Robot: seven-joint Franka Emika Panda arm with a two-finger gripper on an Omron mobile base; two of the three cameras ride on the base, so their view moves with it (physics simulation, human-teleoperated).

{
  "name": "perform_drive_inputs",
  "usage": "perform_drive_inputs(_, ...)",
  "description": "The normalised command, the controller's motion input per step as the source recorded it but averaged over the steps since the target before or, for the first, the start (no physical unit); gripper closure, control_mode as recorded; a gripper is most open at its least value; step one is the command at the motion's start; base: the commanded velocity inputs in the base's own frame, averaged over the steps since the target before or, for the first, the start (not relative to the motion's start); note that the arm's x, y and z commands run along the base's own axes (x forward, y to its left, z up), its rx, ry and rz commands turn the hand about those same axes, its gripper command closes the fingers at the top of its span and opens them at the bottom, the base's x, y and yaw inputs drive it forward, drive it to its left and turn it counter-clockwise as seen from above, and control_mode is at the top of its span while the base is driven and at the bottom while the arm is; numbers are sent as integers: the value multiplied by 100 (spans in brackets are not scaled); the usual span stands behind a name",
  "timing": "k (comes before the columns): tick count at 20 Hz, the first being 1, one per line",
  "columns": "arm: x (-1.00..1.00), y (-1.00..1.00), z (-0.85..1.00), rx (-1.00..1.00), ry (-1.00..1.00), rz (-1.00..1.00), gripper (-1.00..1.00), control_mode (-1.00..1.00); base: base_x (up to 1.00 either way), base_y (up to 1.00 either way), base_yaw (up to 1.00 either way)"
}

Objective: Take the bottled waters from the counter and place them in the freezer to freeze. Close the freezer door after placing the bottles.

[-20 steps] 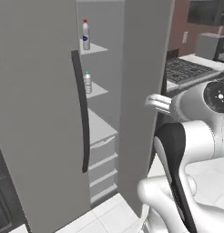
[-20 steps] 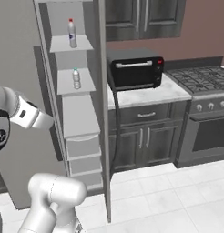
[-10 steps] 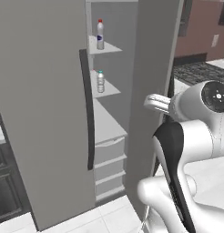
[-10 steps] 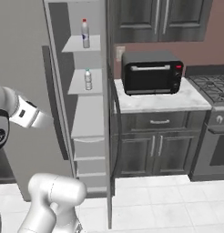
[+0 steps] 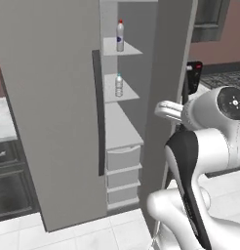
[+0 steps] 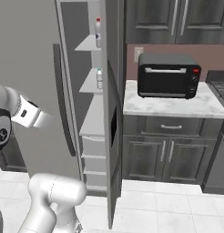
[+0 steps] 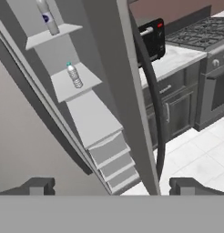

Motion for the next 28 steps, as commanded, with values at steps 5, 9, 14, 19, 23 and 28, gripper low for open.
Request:
perform_drive_inputs(5, 0, 0, 0, 0, 0, 0, -100, 100, -37, -27, 14)
perform_drive_inputs(9, 0, 0, 0, 0, 0, 0, -100, 100, -10, -34, 8)
perform_drive_inputs(14, 0, 0, 0, 0, 0, 0, -100, 100, -4, -54, 2)
perform_drive_inputs(19, 0, 0, 0, 0, 0, 0, -100, 100, -4, -15, 0)
perform_drive_inputs(23, 0, 0, 0, 0, 0, 0, -100, 100, -4, 0, 1)
perform_drive_inputs(28, 0, 0, 0, 0, 0, 0, -100, 100, -1, 0, 0)
